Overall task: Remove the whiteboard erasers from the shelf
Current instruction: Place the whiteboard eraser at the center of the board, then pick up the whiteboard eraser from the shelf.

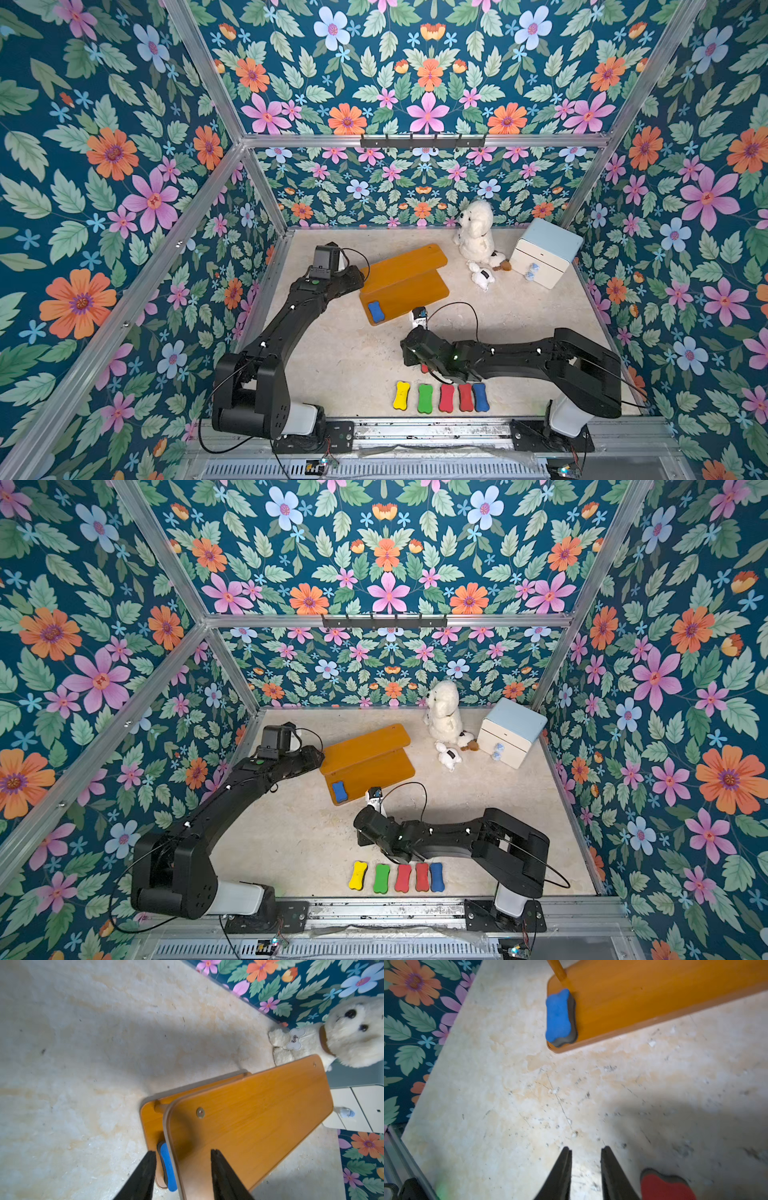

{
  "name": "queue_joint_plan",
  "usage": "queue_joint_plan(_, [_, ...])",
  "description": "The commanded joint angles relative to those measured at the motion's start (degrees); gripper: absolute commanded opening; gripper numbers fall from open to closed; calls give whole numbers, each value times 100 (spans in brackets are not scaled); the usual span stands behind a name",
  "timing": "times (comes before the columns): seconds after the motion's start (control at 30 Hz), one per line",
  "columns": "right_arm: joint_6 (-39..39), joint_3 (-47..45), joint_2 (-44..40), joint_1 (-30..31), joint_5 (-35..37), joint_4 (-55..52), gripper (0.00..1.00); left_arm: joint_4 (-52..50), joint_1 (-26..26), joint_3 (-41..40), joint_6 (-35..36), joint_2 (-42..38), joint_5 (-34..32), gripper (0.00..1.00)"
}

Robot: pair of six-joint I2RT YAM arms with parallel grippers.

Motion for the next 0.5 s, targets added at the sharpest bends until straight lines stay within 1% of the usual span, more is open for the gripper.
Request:
queue_joint_plan(0.0, [-665, 359, 254, -59, 314, 536, 34, -114, 58, 123, -75, -75, -180, 51])
queue_joint_plan(0.07, [-869, 631, 467, -129, 318, 664, 37, -174, 83, 129, -98, -177, -247, 52])
queue_joint_plan(0.1, [-979, 753, 580, -161, 337, 745, 39, -213, 100, 121, -92, -244, -285, 52])
queue_joint_plan(0.3, [-1428, 1275, 1177, -292, 538, 1141, 60, -364, 399, -273, -74, -740, -345, 54])
queue_joint_plan(0.47, [-1628, 1632, 1643, -335, 698, 1236, 70, -386, 597, -578, -90, -1074, -286, 54])
